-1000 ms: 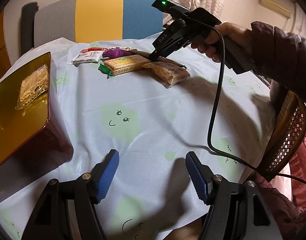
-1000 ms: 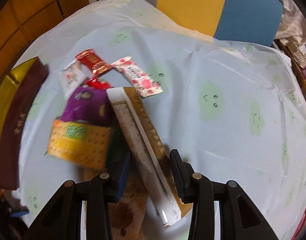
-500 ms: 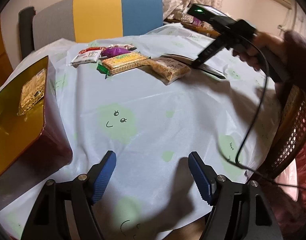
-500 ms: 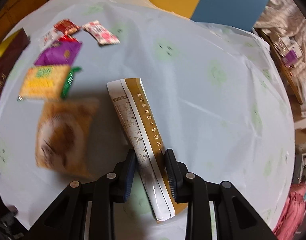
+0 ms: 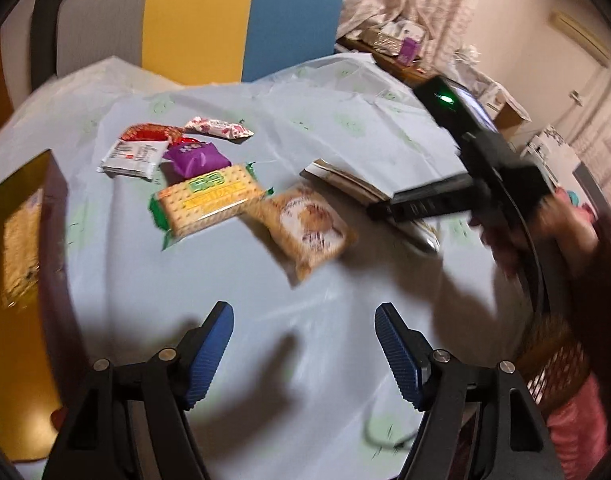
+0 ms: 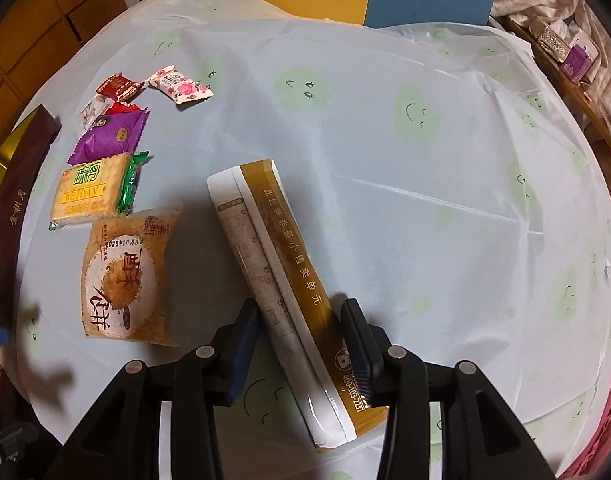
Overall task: Organize snacks
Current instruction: 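Grasp the round printed pastry bag with the left tool while the right tool holds the stick package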
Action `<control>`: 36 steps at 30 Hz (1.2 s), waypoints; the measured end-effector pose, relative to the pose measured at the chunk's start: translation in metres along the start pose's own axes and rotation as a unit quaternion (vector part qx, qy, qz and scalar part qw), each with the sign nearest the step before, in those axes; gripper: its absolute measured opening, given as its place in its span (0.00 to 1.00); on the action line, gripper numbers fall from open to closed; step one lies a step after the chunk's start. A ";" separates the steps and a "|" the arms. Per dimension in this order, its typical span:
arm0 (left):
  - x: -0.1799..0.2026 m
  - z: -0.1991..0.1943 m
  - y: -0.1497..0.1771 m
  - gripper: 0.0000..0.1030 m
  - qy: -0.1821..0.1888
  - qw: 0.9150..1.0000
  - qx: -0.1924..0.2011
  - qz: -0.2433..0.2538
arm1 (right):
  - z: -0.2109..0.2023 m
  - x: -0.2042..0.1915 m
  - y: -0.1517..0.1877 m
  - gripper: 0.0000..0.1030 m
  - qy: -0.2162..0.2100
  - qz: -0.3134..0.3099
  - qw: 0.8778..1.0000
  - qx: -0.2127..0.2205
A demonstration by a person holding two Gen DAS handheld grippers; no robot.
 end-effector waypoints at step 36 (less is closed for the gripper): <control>0.011 0.091 -0.013 0.59 -0.077 0.996 -0.045 0.007 | 0.016 0.044 -0.012 0.41 0.042 0.029 0.998 -0.024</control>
Point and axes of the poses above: each gripper's, at about its wrist camera, not at the fingertips, and z roughly the way its jaws point, x to its right, y to its underside, the point moved 9 cm from there along z, roughly the way its jaws point, and after that the axes turned 12 degrees about x, right-handed, at the moved point
